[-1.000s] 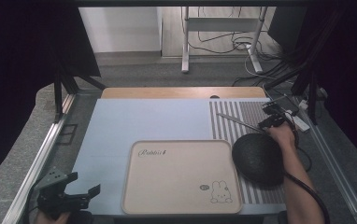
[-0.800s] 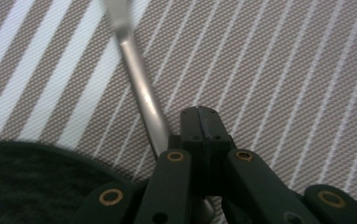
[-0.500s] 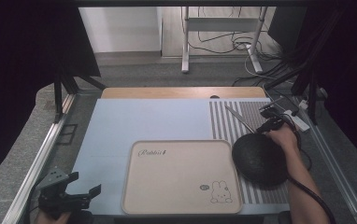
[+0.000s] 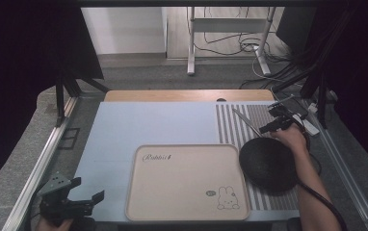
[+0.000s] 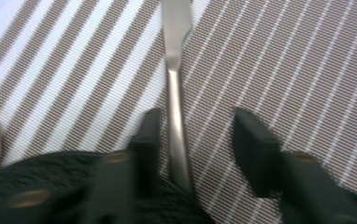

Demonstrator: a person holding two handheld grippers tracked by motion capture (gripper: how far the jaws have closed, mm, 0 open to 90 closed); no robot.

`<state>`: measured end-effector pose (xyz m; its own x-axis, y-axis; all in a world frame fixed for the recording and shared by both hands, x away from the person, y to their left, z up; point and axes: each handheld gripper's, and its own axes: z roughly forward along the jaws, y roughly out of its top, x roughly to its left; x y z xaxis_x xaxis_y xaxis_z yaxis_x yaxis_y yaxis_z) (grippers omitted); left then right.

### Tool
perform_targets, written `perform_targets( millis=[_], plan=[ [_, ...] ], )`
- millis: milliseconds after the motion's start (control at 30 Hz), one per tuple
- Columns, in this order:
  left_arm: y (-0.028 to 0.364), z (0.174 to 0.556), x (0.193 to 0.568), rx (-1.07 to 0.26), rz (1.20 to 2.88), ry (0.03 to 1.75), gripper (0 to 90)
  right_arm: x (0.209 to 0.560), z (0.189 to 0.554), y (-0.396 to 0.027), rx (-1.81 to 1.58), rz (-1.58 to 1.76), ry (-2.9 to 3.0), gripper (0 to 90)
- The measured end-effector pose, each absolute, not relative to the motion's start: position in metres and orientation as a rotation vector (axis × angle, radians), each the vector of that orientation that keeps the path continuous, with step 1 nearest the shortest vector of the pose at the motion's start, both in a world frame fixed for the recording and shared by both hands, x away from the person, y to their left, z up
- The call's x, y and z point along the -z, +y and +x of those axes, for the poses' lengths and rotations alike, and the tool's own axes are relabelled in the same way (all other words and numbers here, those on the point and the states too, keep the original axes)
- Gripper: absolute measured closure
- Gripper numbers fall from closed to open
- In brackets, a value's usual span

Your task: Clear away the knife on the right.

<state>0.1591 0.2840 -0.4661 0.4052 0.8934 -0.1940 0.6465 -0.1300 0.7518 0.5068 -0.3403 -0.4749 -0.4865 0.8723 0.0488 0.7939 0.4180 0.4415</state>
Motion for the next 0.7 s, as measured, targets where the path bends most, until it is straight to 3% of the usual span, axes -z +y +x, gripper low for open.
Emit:
perform_targets(
  millis=[33, 67, 100, 133, 167, 700],
  plan=[
    [0.284, 0.159, 0.466, -0.388, 1.859, 1.323, 1.3, 0.475, 0.508, -0.339, -0.615, 1.49, 2.471, 34.0],
    [0.284, 0.159, 0.466, -0.388, 1.86, 1.323, 1.4, 0.475, 0.509, -0.335, -0.61, 1.504, 2.452, 19.6],
    [0.284, 0.159, 0.466, -0.388, 1.859, 1.323, 1.4, 0.475, 0.51, -0.333, -0.6, 1.51, 2.455, 13.7],
    [0.284, 0.159, 0.466, -0.388, 1.859, 1.324, 1.4, 0.475, 0.51, -0.333, -0.6, 1.51, 2.455, 13.7],
    [0.284, 0.159, 0.466, -0.387, 1.859, 1.323, 1.3, 0.477, 0.511, -0.328, -0.575, 1.509, 2.475, 2.4],
    [0.285, 0.159, 0.466, -0.381, 1.847, 1.321, 1.3, 0.502, 0.525, -0.314, -0.419, 1.483, 2.442, 1.2]
  ],
)
